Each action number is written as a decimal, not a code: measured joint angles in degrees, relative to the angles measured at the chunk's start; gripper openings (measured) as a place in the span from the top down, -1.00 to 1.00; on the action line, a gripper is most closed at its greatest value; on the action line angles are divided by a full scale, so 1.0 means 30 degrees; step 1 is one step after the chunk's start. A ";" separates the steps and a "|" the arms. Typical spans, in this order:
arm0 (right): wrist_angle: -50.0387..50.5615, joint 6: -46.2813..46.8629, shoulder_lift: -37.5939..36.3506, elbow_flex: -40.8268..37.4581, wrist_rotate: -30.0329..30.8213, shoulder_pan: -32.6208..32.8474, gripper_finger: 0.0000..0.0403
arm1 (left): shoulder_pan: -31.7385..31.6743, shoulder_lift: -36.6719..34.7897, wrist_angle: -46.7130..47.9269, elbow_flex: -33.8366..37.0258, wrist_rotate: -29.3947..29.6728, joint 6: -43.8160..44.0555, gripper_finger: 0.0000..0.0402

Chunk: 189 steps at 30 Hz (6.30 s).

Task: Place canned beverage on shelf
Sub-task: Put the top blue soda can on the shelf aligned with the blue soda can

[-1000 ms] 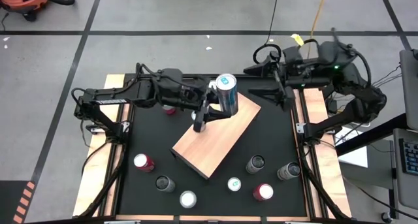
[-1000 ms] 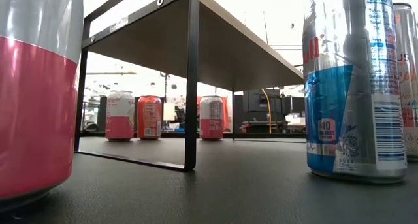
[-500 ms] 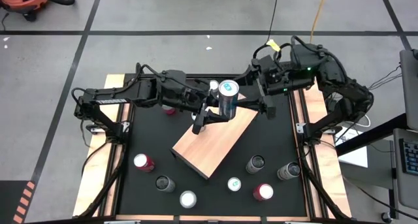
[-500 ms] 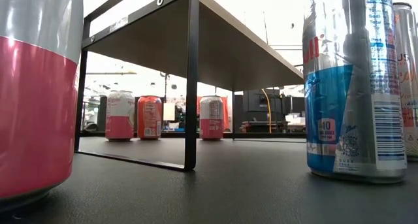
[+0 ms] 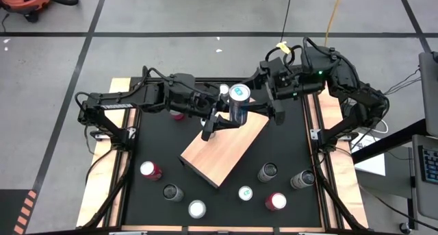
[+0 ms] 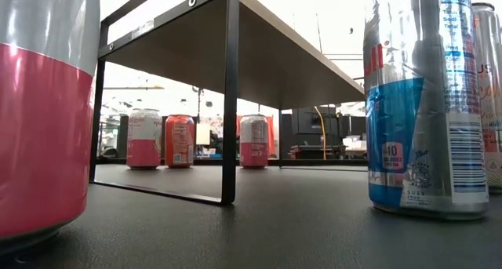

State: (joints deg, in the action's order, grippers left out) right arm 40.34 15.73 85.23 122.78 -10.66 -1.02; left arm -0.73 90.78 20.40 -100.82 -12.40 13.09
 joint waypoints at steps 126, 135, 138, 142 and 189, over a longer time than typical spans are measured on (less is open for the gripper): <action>0.2670 0.1053 -0.1413 -0.4503 0.7530 0.4967 -0.05 | -0.0430 -0.4151 0.6087 0.0000 0.5770 0.5130 -0.78; -0.7151 0.3724 -0.1384 -1.2669 1.1481 0.6523 -0.05 | -0.0011 -0.5267 0.8905 0.0015 0.5492 0.5022 -0.78; -0.9195 0.4035 -0.1384 -1.4552 1.2711 0.6666 -0.05 | 0.0249 -0.5609 0.8972 0.0015 0.5518 0.4981 -0.78; -0.9583 0.3860 -0.1384 -1.5495 1.4340 0.6616 -0.05 | 0.0299 -0.5876 0.9087 0.0015 0.5610 0.4516 -0.78; -1.6245 0.2313 0.0801 -1.8272 1.8549 0.6863 -0.06 | 0.0291 -0.5770 0.9551 0.0015 0.5375 0.4493 -0.78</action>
State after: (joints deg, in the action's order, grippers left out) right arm -8.39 22.66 87.64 67.96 44.99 19.57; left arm 0.14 73.47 49.06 -100.77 3.72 26.57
